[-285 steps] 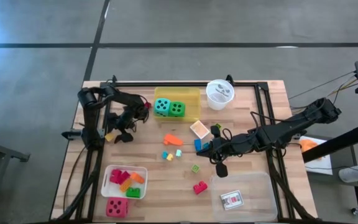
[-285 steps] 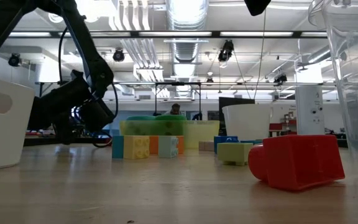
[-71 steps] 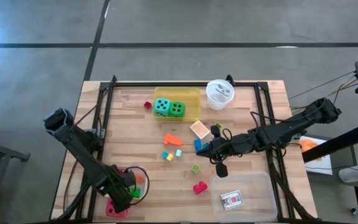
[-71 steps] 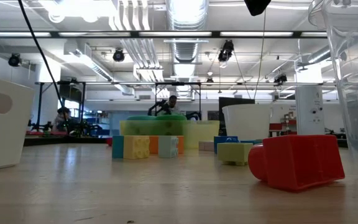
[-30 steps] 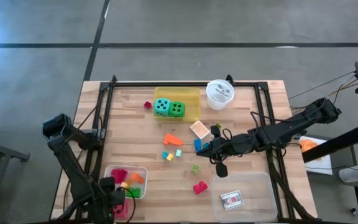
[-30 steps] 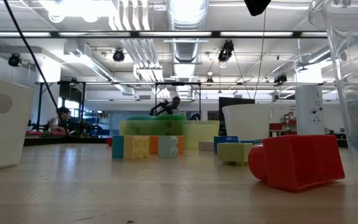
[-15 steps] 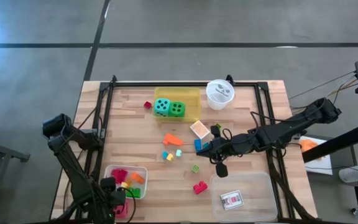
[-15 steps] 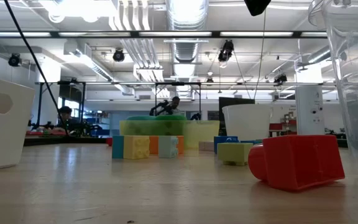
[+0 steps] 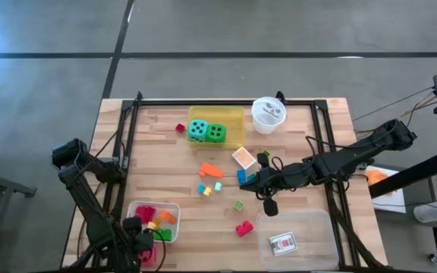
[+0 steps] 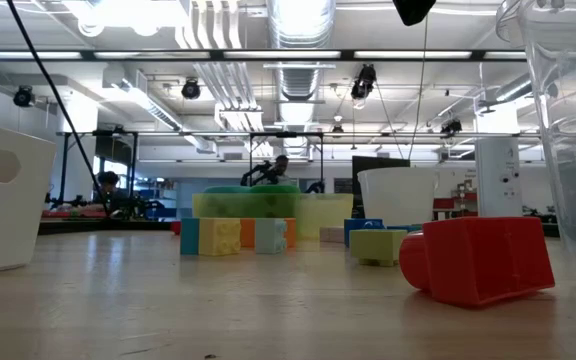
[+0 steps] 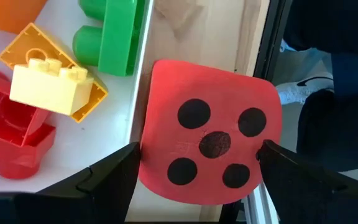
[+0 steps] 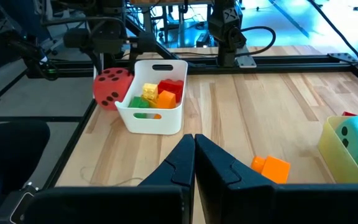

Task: Pick & Place Toys
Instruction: Put the pink die into the yellow bin

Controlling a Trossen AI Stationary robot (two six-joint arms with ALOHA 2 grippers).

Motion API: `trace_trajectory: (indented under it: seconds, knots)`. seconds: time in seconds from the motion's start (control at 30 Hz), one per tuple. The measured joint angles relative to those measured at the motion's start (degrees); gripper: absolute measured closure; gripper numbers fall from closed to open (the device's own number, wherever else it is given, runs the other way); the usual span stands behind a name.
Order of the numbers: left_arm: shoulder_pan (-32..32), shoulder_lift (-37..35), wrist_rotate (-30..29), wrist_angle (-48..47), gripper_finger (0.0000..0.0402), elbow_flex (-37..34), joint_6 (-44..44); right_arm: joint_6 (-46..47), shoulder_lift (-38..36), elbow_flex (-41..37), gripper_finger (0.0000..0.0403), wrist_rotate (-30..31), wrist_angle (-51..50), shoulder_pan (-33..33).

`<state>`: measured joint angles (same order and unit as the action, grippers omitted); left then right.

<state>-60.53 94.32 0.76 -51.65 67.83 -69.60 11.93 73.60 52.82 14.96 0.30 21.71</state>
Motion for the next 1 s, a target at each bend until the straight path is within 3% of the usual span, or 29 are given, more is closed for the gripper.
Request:
trace_trajectory:
  seconds: [0.73,1.0]
  knots:
    - [0.2,-0.1,-0.4,-0.7,0.0085,0.0,3.2,0.0,0.0,0.0,0.0394,0.0,0.0,0.0]
    - [0.1,-0.1,-0.4,-1.4,0.0009,0.0,1.7,0.0,0.0,0.0,0.0394,0.0,0.0,0.0]
